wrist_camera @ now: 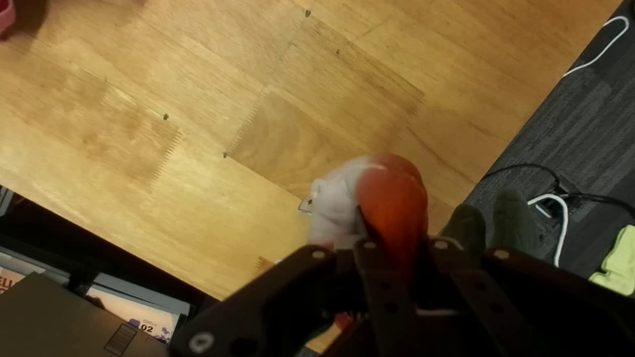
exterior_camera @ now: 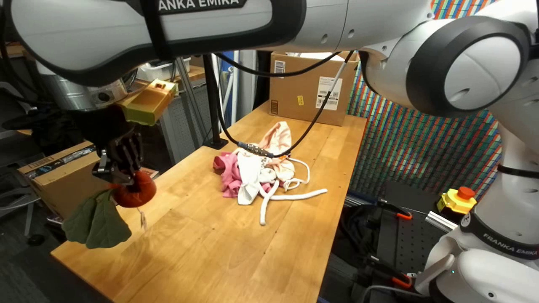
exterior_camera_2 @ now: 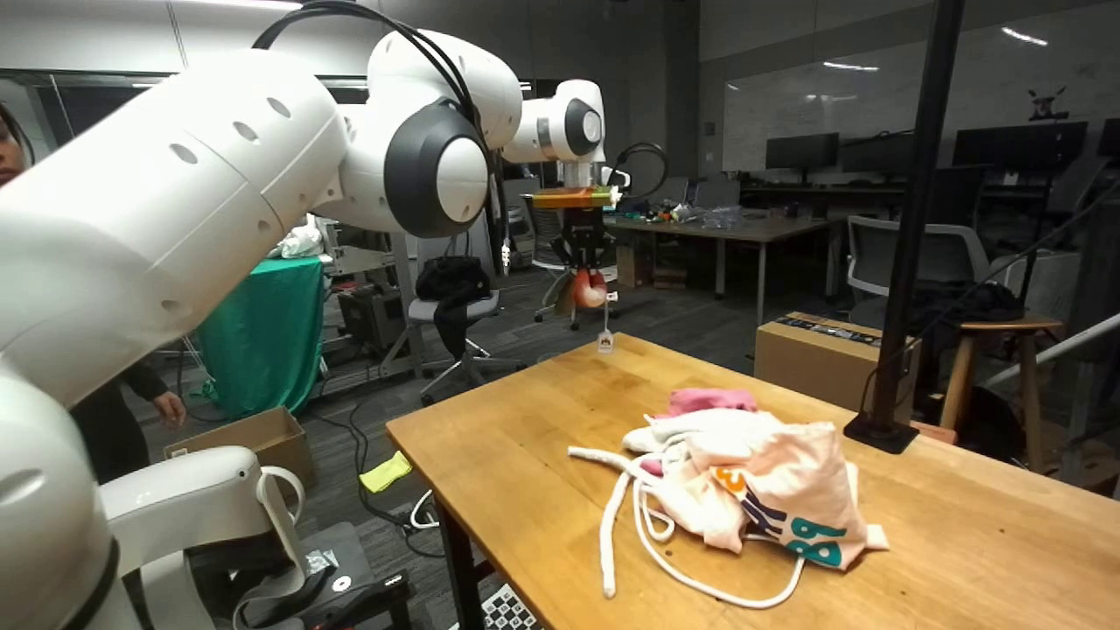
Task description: Separate all the objects on the table
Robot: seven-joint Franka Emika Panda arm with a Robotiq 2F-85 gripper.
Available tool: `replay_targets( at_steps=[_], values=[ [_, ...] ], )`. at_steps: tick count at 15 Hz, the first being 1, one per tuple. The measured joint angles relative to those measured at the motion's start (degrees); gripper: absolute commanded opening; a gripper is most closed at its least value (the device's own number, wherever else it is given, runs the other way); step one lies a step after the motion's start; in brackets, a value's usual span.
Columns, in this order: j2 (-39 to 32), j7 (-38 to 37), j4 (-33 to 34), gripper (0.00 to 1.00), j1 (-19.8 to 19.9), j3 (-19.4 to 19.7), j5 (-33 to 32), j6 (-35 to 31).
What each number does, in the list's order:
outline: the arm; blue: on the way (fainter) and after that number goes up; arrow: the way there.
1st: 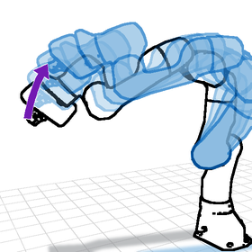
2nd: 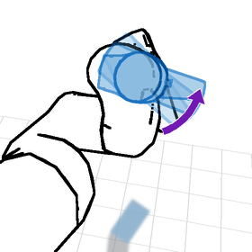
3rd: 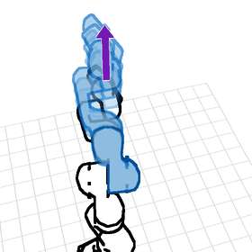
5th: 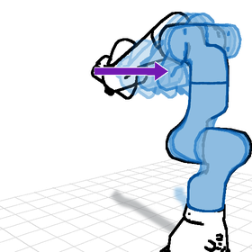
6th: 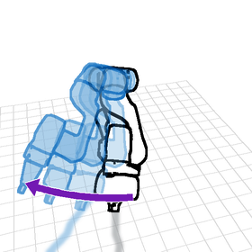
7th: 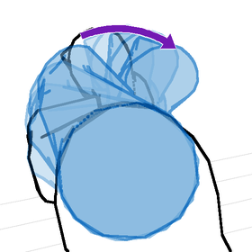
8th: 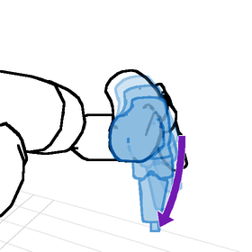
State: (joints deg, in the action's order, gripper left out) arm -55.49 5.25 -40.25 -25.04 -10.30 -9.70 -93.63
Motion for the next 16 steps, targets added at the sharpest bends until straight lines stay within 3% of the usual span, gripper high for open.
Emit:
replay_targets(
  at_steps=[5, 10, 11, 13, 16],
  values=[
    [-2.6, -4.9, -0.1, 0.08, 0.0, 0.1, -0.1, -8.1],
    [-5.0, -8.3, -0.3, 0.09, 0.0, 0.6, -0.3, -11.8],
    [-5.2, -8.8, -0.3, 0.38, 0.0, 0.9, -0.4, -12.2],
    [-5.6, -9.6, -0.3, 0.44, 0.0, 1.4, -0.6, -12.6],
    [-5.8, -10.2, -0.3, 0.69, 0.0, 2.1, -0.7, -12.6]
  ],
)
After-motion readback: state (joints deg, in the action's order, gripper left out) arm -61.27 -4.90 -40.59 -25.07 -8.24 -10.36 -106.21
